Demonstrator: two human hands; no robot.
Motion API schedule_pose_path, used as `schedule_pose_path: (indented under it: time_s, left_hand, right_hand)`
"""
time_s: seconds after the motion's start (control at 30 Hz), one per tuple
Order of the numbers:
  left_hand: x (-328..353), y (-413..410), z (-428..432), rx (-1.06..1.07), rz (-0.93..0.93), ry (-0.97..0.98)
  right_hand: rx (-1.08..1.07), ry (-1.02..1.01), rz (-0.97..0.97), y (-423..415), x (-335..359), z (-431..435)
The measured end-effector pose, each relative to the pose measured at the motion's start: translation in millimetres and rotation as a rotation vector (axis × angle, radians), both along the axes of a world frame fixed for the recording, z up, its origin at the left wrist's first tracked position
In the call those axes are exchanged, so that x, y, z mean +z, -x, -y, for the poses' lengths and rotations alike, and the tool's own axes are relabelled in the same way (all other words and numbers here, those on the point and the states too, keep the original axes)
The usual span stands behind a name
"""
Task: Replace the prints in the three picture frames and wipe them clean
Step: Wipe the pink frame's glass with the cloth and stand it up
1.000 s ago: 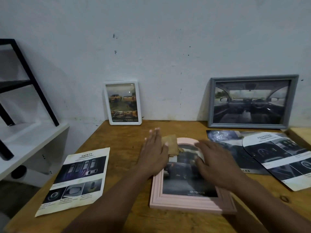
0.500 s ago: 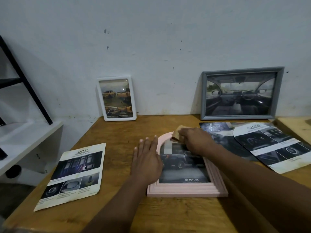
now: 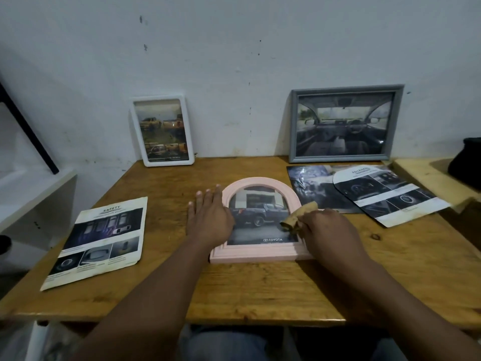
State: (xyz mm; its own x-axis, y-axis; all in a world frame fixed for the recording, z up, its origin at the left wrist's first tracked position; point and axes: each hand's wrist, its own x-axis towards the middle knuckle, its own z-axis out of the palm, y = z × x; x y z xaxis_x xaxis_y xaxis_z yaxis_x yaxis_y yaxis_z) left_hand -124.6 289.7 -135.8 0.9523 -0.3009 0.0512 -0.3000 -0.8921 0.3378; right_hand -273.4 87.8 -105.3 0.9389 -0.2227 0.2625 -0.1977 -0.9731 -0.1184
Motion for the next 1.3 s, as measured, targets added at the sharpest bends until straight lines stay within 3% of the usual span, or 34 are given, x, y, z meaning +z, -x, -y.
schedule_pose_path:
  time_s: [0.13, 0.33, 0.43, 0.5, 0.63, 0.93, 1.1, 1.3]
  left_hand:
    - [2.5, 3.9, 1.1, 0.018, -0.015, 0.002]
    - [14.2, 11.4, -2.4, 0.036, 0.093, -0.026]
    - [25.0, 17.8, -1.5, 0.076, 0.083, 0.019]
    - [32.9, 21.2, 0.2, 0.106, 0.001, 0.080]
    - [54.9, 27.7, 5.2, 0.088, -0.147, 0.071]
    - [62.5, 25.3, 14.9, 0.162, -0.283, 0.178]
    - [62.0, 18.3, 7.7, 0.271, -0.408, 0.418]
    - [79.0, -5.2, -8.8, 0.162, -0.383, 0.683]
  right_hand:
    - [0.060, 0.053, -0.062, 30.8, 2.0, -4.8]
    - [0.000, -0.088, -0.236, 51.8, 44.2, 36.0]
    - [-0.016, -0.022, -0.462, 46.8, 60.3, 50.1]
    - [0.009, -0.083, -0.528, 34.9, 65.4, 49.7]
    - [0.000, -0.289, -0.339, -4.3, 59.2, 34.5]
    - [-0.215, -0.623, -0.269, -40.2, 29.3, -6.6]
    - [-0.237, -0.813, -0.266, -45.7, 29.5, 0.7]
    - [-0.126, -0.962, -0.088, -53.1, 46.2, 7.1]
